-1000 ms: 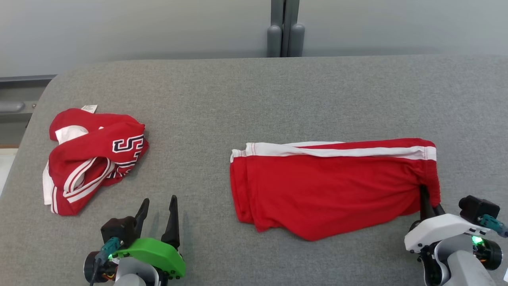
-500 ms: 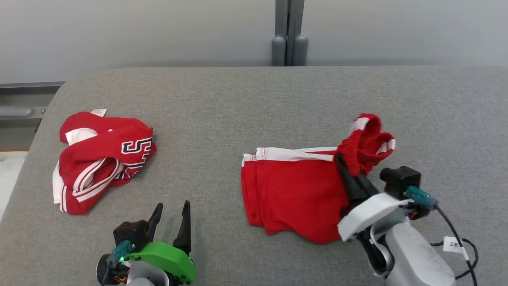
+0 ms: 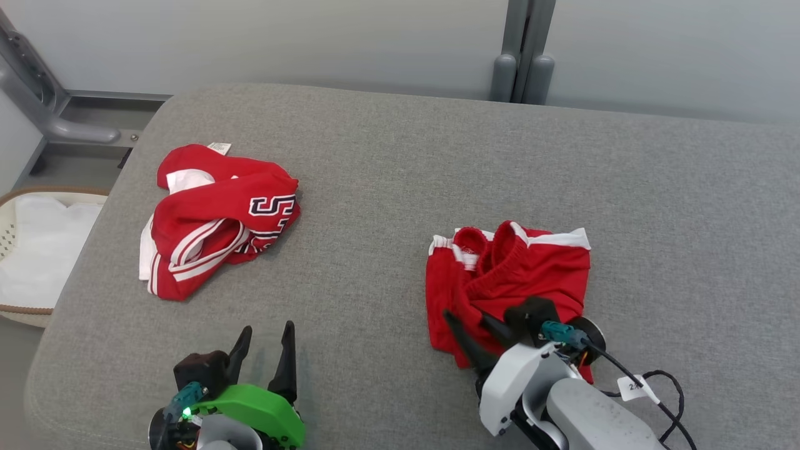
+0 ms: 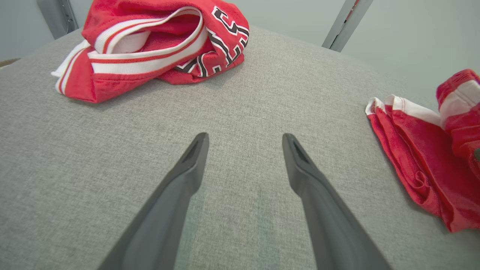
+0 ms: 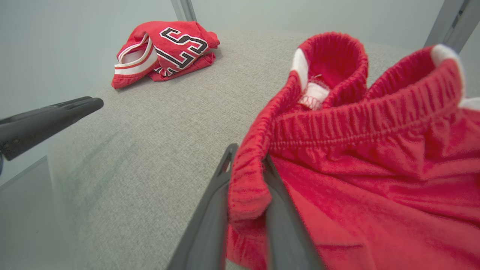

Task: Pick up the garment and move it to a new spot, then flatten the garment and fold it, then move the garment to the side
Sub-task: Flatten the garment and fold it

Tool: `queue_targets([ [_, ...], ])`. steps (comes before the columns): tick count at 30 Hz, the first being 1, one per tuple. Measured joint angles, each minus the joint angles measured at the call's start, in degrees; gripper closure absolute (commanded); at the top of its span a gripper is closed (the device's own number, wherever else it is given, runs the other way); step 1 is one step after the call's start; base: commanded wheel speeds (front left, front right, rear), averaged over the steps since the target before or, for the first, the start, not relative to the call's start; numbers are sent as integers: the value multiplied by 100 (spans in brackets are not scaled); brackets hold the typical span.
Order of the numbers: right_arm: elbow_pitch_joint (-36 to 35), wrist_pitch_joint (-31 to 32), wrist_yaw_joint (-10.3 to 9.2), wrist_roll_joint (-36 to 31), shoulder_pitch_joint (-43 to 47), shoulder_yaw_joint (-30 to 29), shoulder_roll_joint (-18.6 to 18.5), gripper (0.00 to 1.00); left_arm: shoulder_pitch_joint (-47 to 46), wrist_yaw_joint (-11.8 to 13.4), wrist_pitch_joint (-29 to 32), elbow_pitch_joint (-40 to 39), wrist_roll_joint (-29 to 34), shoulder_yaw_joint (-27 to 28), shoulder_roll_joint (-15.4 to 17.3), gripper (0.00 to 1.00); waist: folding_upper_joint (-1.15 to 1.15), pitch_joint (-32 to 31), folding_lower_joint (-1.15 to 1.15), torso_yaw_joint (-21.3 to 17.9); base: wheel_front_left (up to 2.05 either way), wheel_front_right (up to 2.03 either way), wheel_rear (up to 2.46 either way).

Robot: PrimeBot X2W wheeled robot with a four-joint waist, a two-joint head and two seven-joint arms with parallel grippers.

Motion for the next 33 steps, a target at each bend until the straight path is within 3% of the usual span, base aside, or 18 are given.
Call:
queue_targets([
  [7,-172,-52,0,75,16,222,10,0,21,0,-1,-94,197,249,-2,0,0,-13,0,-101,0,0,0],
  [17,-1072,-57,0,-1035,879,-2070,-1,0,247,0,-1,-591,1021,500,-2,0,0,-198,0,-521,0,0,0],
  [21,-1273,-57,0,-1325,1256,-2729,0,0,427,0,-1,-721,1203,586,0,0,0,-292,0,-670,0,0,0],
  [28,-1284,-57,0,-1404,1801,-3330,-1,0,720,-1,-1,-804,1325,711,2,0,0,-422,0,-886,0,0,0],
  [33,-1173,-57,0,-1311,2068,-3422,-1,0,945,-1,-1,-861,1310,770,1,0,0,-498,0,-950,0,0,0],
])
